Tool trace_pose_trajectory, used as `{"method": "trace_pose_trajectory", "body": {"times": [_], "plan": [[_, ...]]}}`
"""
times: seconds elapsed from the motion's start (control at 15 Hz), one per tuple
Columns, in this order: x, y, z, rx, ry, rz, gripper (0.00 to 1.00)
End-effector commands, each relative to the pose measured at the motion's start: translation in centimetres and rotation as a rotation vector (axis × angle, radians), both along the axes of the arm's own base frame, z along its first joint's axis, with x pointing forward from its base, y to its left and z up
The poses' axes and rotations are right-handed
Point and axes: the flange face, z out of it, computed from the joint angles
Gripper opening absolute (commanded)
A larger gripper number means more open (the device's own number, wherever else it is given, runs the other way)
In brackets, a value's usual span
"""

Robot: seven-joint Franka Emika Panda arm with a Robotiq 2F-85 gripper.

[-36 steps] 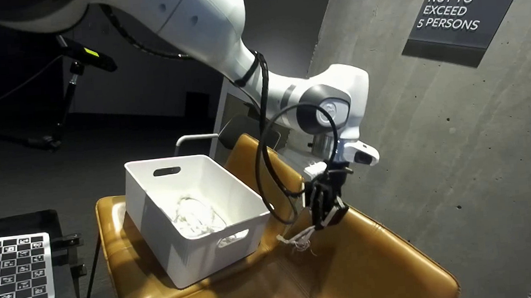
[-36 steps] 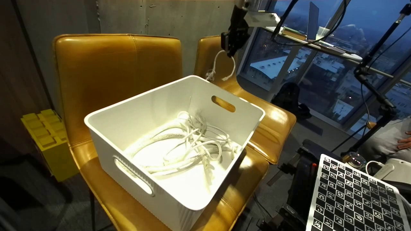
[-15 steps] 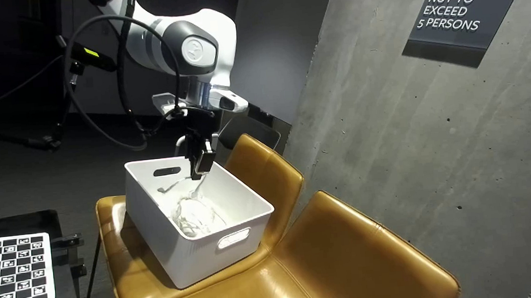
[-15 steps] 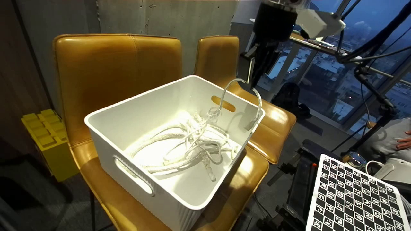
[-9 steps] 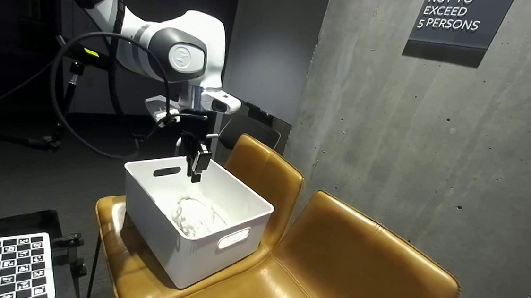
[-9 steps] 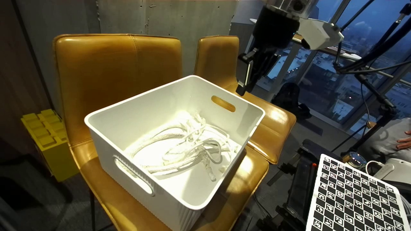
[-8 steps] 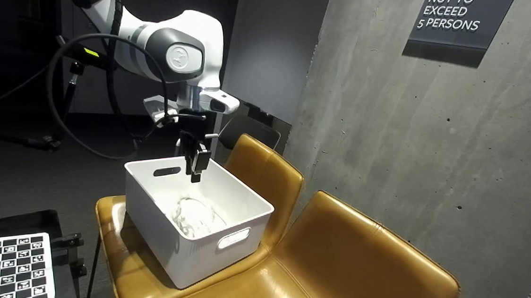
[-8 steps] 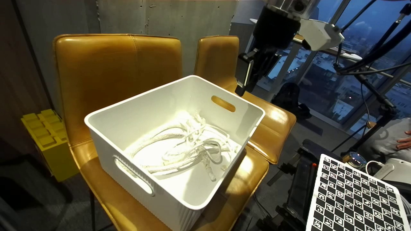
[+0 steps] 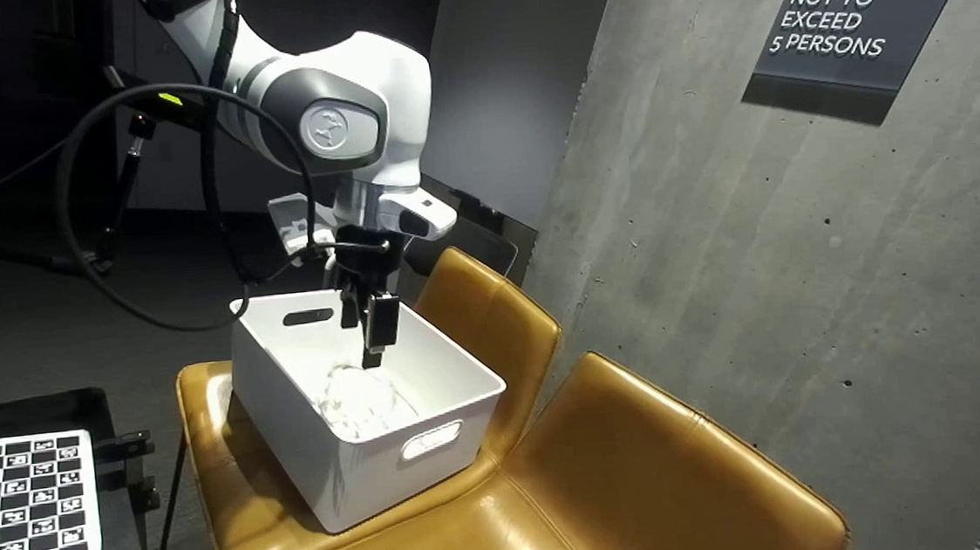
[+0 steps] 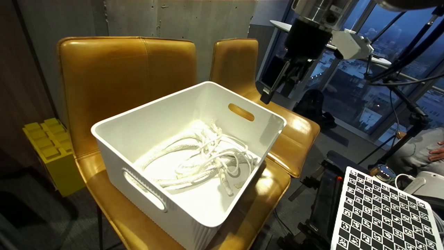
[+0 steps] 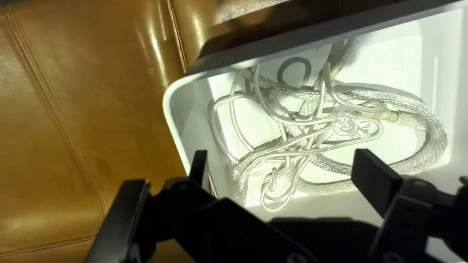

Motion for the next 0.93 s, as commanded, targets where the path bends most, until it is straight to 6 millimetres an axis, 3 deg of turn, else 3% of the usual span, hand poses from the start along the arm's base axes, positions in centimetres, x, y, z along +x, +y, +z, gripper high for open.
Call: {"method": "trace_pose_trajectory", "body": {"times": [0.0,0.33,0.53,0.6,0.73,0.87], "plan": [[-1.8,-3.7,1.1,0.031,0.011,-0.018,1.00],[-4.7,-7.9,2.5,0.026,0.048,-0.076,1.00],[-8.4,-12.6,3.3,0.045,0.151,-0.113,1.00],[-5.5,-10.1,2.1,0.023,0.114,-0.103,1.00],[-6.2,-11.3,2.5,0.026,0.119,-0.117,1.00],[-6.0,-10.6,2.1,0.025,0.124,-0.105,1.00]]}}
